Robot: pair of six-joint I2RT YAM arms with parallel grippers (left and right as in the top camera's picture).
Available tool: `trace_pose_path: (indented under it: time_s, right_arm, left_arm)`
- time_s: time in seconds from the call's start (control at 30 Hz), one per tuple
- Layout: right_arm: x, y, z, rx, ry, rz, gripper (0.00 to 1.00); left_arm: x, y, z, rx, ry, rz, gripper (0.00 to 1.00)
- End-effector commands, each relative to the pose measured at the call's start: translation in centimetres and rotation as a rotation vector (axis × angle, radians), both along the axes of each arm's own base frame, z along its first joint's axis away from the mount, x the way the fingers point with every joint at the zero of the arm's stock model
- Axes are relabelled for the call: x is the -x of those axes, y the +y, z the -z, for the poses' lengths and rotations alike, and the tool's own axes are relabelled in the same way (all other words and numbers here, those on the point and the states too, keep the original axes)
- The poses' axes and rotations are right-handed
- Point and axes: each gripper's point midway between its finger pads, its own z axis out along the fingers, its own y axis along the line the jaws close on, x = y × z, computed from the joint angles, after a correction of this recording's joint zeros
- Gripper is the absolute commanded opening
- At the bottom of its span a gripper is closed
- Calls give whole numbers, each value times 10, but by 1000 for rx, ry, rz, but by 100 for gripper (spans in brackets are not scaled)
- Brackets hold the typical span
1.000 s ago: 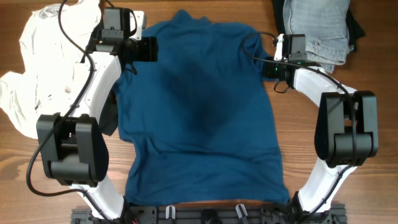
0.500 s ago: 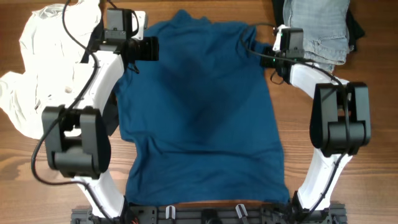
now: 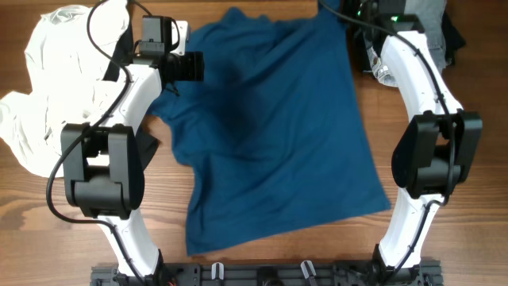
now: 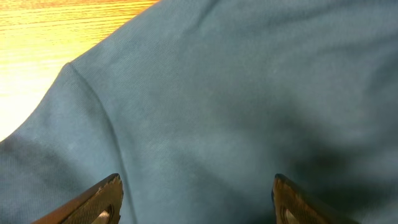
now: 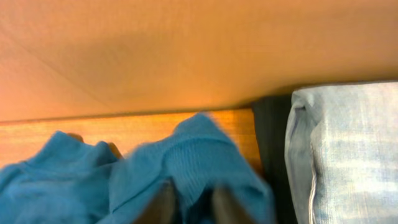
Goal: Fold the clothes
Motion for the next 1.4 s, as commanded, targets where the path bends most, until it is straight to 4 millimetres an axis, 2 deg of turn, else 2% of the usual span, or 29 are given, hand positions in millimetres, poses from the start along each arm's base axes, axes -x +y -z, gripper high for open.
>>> trace_pose_path:
  time_s: [0.0, 0.03, 0.07, 0.23, 0.4, 0.5, 0.63, 0.7, 0.9, 1.13, 1.3, 1.37]
  right_arm:
    - [5, -1, 3, 13, 37, -8, 78]
    - [9, -1, 9, 15, 67, -8, 91]
    - [16, -1, 17, 17, 109, -9, 100]
    - [53, 6, 31, -22, 275, -46, 100]
    - [126, 4, 30, -88, 538, 30, 100]
    - [181, -11, 32, -44, 728, 125, 100]
    - [238, -44, 33, 114, 919, 261, 100]
    - [261, -56, 34, 173, 996, 312, 100]
    - [310, -55, 53, 179, 1132, 305, 100]
    - [370, -34, 94, 45, 1180, 251, 96]
    - [391, -35, 124, 24, 1148, 280, 85]
    - [396, -36, 142, 19, 1140, 298, 79]
  left_arm:
    - [-2, 12, 0, -21, -6, -8, 77]
    - [-2, 15, 1, -21, -4, -13, 77]
    - [-2, 19, 1, -21, -2, -20, 77]
    - [1, 44, 3, -21, 22, -68, 77]
    - [14, 65, 5, -22, 77, -110, 77]
    - [23, 74, 8, -19, 118, -132, 80]
    - [31, 76, 12, -19, 153, -136, 83]
    - [31, 75, 12, -19, 152, -136, 85]
    - [30, 75, 12, -20, 150, -135, 87]
    - [27, 75, 10, -22, 134, -131, 89]
    - [22, 76, 8, -21, 112, -132, 90]
    - [22, 76, 8, -21, 110, -132, 90]
